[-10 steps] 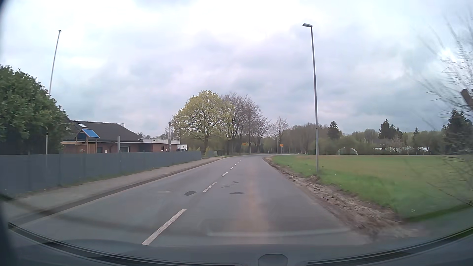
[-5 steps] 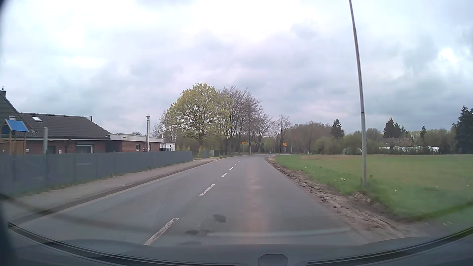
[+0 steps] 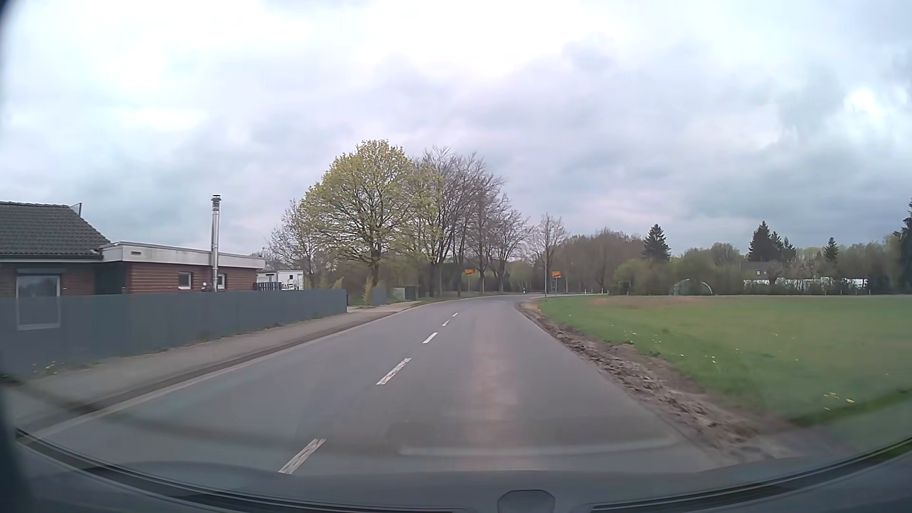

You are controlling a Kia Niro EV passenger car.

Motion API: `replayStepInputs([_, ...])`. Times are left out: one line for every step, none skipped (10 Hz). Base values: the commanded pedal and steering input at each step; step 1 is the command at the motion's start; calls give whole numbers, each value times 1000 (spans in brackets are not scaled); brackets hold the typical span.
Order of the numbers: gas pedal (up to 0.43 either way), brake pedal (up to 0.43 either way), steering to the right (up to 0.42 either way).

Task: Follow the waypoints while adhering to traffic rules and regulations

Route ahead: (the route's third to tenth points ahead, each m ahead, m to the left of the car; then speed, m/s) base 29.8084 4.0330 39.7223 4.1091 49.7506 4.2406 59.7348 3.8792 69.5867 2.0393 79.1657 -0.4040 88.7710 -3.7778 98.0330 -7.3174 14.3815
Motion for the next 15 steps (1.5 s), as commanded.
replayStepInputs([177, 0, 1])
replayStepInputs([169, 0, 1])
replayStepInputs([169, 0, 1])
replayStepInputs([169, 0, 1])
replayStepInputs([169, 0, 1])
replayStepInputs([169, 0, 1])
replayStepInputs([169, 6, 1])
replayStepInputs([169, 0, 1])
replayStepInputs([169, 0, 1])
replayStepInputs([169, 6, 1])
replayStepInputs([169, 0, 1])
replayStepInputs([169, 0, 1])
replayStepInputs([169, 6, 1])
replayStepInputs([169, 0, 2])
replayStepInputs([169, 6, 1])
